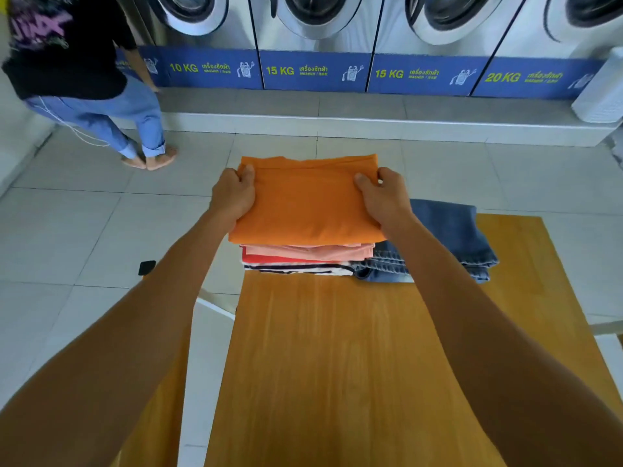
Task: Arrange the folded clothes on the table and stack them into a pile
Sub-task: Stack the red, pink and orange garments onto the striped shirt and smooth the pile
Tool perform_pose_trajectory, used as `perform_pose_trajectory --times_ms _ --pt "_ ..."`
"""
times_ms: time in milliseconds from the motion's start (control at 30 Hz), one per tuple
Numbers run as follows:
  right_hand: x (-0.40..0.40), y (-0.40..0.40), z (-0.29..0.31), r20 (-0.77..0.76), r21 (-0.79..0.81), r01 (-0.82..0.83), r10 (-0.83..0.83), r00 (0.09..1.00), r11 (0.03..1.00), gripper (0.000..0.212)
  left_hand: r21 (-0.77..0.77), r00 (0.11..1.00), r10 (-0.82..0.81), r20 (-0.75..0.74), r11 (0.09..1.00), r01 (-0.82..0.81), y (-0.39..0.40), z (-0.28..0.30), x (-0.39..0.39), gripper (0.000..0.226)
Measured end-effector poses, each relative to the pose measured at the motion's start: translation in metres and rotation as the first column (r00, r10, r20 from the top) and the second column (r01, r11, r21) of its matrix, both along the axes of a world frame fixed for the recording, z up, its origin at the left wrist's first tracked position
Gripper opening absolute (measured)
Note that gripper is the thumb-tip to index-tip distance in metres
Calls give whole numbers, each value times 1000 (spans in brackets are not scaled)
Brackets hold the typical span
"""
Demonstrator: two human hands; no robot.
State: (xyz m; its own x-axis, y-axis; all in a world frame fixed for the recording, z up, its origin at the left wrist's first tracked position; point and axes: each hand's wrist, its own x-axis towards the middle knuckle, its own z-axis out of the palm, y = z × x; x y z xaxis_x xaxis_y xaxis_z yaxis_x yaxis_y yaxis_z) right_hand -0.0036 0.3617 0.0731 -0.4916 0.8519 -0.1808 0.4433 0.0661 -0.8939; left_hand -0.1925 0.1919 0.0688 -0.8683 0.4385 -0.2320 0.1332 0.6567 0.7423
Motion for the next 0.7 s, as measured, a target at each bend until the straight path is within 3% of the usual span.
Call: perform_pose_trajectory --times_ms 200,567,700 --pt "-13 11 -54 171 -61 10 1 985 998 29 -125 1000 -23 12 992 24 16 -58 -9 61" --pt "-16 12 -67 130 -68 34 -25 991 997 21 -111 992 2 -127 994 -16 12 -78 -18 57" --pt "-12 10 -66 133 -67 91 -81 988 994 19 -113 966 11 -260 993 -42 7 -75 -10 57"
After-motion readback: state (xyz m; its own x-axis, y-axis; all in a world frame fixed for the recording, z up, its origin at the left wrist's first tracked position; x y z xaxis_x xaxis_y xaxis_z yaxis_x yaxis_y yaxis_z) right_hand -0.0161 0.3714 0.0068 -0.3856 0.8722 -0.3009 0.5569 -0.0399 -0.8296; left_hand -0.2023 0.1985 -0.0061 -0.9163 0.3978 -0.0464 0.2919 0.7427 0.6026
